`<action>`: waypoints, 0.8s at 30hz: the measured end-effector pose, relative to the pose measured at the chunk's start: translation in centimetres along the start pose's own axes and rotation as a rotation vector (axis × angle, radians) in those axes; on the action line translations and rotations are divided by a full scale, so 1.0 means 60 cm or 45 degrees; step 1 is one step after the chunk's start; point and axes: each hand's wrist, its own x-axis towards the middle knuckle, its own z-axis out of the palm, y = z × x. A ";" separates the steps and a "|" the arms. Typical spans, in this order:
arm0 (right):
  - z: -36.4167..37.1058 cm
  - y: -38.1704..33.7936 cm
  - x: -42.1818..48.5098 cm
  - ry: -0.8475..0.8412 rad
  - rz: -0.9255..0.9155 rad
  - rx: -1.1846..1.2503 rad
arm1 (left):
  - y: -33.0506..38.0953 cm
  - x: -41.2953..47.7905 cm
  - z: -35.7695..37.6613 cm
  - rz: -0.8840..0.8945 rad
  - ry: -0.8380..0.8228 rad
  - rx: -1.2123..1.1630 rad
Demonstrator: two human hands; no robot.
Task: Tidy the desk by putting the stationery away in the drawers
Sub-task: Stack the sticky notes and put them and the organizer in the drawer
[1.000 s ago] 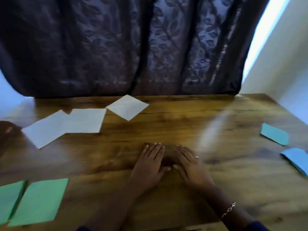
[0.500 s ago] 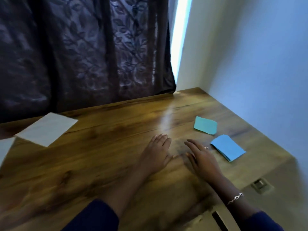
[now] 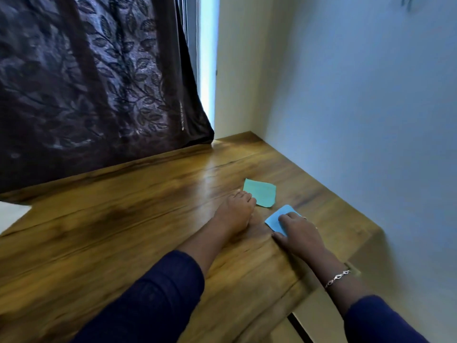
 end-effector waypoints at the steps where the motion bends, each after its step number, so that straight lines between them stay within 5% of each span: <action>1: 0.000 -0.001 0.001 0.013 -0.004 -0.023 | 0.001 0.009 0.002 0.005 0.016 0.019; 12: 0.013 -0.037 0.007 -0.078 -0.094 -0.291 | 0.004 0.044 0.011 0.018 -0.089 0.126; 19: 0.007 -0.024 0.002 0.167 -0.034 -0.216 | 0.002 0.030 0.016 0.045 -0.077 0.155; 24: -0.035 -0.030 -0.014 0.338 0.085 -0.082 | -0.012 0.010 0.009 -0.171 0.072 -0.074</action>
